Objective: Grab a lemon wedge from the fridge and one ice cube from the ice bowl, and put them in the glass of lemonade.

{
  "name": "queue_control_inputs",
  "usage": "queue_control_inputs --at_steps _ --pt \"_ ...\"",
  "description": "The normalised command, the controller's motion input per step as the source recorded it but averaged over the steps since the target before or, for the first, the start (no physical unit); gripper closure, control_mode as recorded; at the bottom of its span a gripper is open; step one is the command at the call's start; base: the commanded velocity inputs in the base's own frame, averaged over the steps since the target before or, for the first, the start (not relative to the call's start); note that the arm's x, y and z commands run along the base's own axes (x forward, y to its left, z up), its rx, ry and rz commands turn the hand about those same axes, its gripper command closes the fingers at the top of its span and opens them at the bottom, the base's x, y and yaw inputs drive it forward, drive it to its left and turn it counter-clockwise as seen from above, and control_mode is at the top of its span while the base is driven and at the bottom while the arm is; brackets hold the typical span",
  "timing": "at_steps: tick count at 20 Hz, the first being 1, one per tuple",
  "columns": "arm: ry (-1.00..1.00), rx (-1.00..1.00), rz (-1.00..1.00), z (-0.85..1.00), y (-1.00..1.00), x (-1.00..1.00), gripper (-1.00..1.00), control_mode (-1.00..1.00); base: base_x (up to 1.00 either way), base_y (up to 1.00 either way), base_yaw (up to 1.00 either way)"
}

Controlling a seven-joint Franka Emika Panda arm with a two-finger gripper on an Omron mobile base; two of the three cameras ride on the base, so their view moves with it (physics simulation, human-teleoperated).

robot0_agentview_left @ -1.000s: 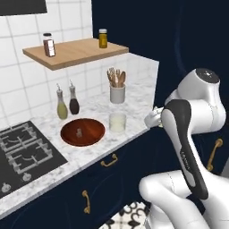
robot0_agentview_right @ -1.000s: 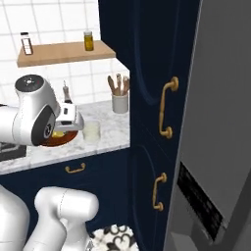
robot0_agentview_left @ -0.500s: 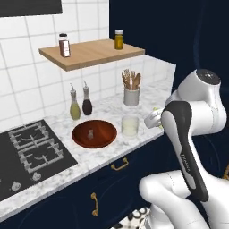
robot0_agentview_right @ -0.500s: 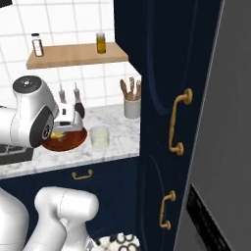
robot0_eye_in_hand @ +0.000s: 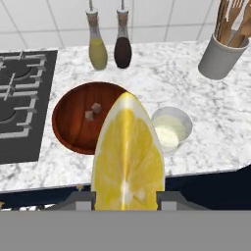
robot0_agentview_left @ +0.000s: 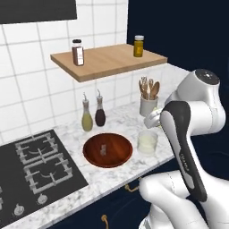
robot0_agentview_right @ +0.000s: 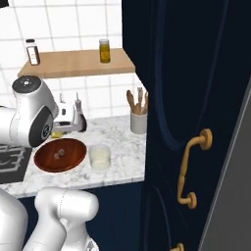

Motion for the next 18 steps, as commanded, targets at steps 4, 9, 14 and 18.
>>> queue_control_inputs --at_steps 4,9,14,18 --pt "0.0 0.0 0.0 0.0 0.0 0.0 1.0 1.0 0.75 -0.07 0.1" --pt "0.0 0.0 0.0 0.0 0.0 0.0 1.0 1.0 0.27 0.0 0.05" --pt "0.0 0.0 0.0 0.0 0.0 0.0 1.0 1.0 0.0 0.0 0.0" --pt "0.06 0.0 0.0 -0.09 0.03 0.24 1.0 -1.0 0.0 0.0 0.0"
